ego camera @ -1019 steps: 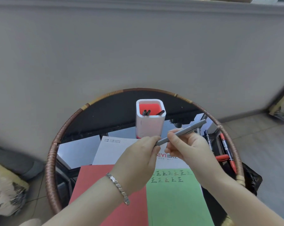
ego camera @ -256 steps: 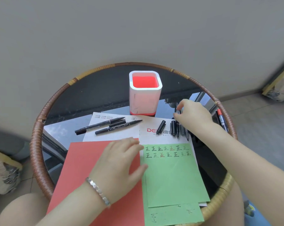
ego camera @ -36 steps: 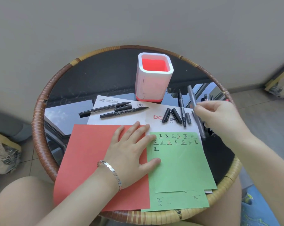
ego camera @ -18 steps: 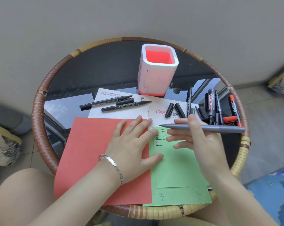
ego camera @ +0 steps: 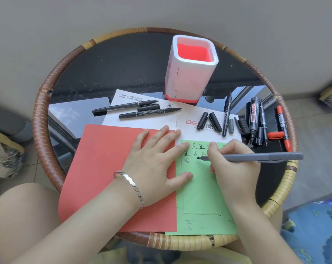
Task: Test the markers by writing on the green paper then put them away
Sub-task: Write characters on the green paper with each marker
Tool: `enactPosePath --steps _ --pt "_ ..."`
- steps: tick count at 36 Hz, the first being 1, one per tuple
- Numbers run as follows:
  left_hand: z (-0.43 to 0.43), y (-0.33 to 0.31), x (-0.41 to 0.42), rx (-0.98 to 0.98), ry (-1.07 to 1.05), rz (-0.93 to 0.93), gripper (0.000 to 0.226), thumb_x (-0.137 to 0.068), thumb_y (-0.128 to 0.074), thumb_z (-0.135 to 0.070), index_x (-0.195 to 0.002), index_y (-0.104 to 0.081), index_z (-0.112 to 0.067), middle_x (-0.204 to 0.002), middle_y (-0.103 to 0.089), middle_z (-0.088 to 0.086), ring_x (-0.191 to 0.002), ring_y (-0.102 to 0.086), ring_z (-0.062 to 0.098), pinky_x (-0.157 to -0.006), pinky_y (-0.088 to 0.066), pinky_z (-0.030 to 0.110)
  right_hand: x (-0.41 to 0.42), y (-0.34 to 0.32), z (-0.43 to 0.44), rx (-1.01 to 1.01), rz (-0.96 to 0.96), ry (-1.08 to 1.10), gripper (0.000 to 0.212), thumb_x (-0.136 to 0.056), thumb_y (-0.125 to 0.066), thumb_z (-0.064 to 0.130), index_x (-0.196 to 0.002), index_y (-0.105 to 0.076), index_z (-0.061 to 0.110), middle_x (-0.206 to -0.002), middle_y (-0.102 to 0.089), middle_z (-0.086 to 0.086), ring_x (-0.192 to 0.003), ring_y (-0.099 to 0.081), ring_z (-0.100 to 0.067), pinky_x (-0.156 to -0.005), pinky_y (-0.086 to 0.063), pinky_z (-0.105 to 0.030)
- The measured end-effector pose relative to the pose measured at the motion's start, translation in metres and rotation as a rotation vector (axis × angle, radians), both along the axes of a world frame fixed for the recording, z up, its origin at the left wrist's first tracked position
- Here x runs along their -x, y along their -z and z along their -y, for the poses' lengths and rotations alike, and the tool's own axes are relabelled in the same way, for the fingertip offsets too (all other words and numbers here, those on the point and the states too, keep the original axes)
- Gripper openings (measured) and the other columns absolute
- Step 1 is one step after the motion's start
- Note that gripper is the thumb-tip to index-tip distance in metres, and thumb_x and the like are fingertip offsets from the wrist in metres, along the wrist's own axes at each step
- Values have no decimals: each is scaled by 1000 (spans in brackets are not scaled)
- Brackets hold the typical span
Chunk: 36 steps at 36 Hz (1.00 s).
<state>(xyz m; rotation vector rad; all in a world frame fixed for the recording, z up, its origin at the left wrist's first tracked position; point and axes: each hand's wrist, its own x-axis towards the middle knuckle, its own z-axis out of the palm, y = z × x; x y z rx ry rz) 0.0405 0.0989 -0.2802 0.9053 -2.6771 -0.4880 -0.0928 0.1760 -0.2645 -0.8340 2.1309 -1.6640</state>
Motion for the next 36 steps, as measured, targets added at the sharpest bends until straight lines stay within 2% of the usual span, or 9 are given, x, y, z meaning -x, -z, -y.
enactPosePath --steps 5,12,18,28,36 --pt "0 0 0 -2 0 -2 59 -73 -38 -62 -120 -55 -31 -135 -50 -2 -131 -37 20 -103 -14 41 -1 2 1 -16 -52 15 33 -76 -65 8 -53 -46 -4 -47 -50 -23 -44 -44 -18 -50 -37 -26" --pt "-1 -1 0 -4 -2 -1 60 -72 -38 -62 -120 -55 -31 -136 -50 -1 -131 -37 20 -103 -14 41 -1 3 1 -23 -77 13 32 -76 -65 9 -54 -46 -3 -51 -49 -27 -48 -45 -35 -51 -38 -29" --pt "0 -1 0 -6 -2 -7 60 -72 -38 -62 -120 -56 -30 -135 -50 -1 -131 -38 21 -103 -14 42 -2 2 2 -40 -70 -4 32 -76 -66 8 -53 -46 -3 -51 -51 -26 -47 -45 -23 -51 -37 -27" --pt "0 -1 0 -13 -2 -5 59 -72 -38 -62 -120 -55 -31 -135 -50 -1 -131 -37 20 -103 -14 40 -1 5 3 -57 -83 4 31 -75 -66 10 -53 -48 -2 -52 -53 -18 -47 -45 -18 -51 -37 -23" --pt "0 -1 0 -11 3 7 60 -72 -38 -62 -121 -55 -31 -136 -49 -2 -131 -36 20 -104 -13 41 0 3 2 -60 -98 33 31 -75 -65 8 -54 -46 -3 -52 -53 -26 -47 -42 -15 -50 -34 -20"
